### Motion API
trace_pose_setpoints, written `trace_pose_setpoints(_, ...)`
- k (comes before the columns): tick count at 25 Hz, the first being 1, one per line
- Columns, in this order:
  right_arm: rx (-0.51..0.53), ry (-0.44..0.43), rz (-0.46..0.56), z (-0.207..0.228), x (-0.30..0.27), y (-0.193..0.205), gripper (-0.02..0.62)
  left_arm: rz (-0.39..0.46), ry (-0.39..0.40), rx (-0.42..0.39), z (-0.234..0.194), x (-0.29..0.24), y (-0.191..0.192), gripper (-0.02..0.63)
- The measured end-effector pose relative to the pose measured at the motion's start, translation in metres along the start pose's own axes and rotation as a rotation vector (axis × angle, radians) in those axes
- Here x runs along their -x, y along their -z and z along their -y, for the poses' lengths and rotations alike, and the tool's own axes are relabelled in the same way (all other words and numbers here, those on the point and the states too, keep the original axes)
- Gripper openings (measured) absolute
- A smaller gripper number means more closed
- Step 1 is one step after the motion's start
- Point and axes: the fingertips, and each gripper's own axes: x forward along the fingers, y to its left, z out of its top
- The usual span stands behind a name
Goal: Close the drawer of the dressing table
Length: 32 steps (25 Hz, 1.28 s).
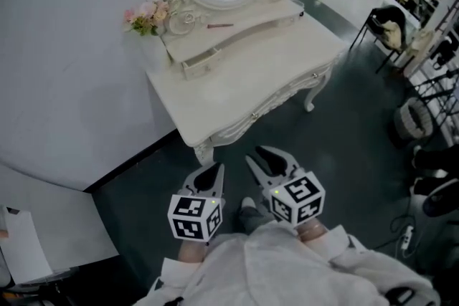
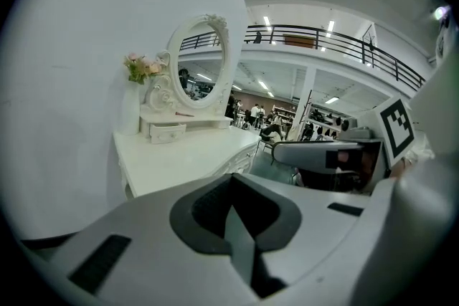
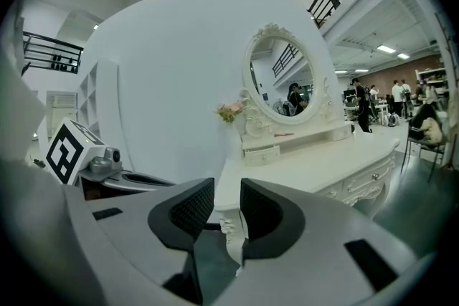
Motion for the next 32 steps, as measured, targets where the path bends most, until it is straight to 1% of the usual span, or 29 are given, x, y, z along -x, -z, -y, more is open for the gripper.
trace_pose_setpoints(7, 0.028, -0.045, 0.006, 0.048, -0.028, -0.027, 0.092, 0.027, -0.020, -0.024, -0.006, -0.056, -0.045, 0.006)
trace_pose_setpoints(12, 0.046, -0.071, 0.002, 0.069, -0.035, -0.033, 0.092, 0.036, -0.018, -0.029, 0.000, -0.084, -0.060, 0.006)
trace_pose_setpoints(18, 0.043, -0.069, 0.005, 0.090, -0.040, -0.037, 0.092, 0.034, -0.019, -0.025, 0.002, -0.100, -0.065, 0.006)
trace_pose_setpoints(22, 0.007, -0.050, 0.010, 0.107, -0.041, -0.039, 0.092, 0.031, -0.031, -0.019, -0.001, -0.099, -0.066, 0.006)
trace_pose_setpoints(27, -0.015, -0.076, -0.006, 0.098, -0.048, -0.029, 0.092, 0.014, -0.058, -0.001, -0.009, -0.095, -0.058, 0.006)
trace_pose_setpoints(32, -0.018, -0.090, 0.014, 0.096, -0.056, -0.033, 0.092, -0.004, -0.075, 0.011, -0.019, -0.097, -0.056, 0.006)
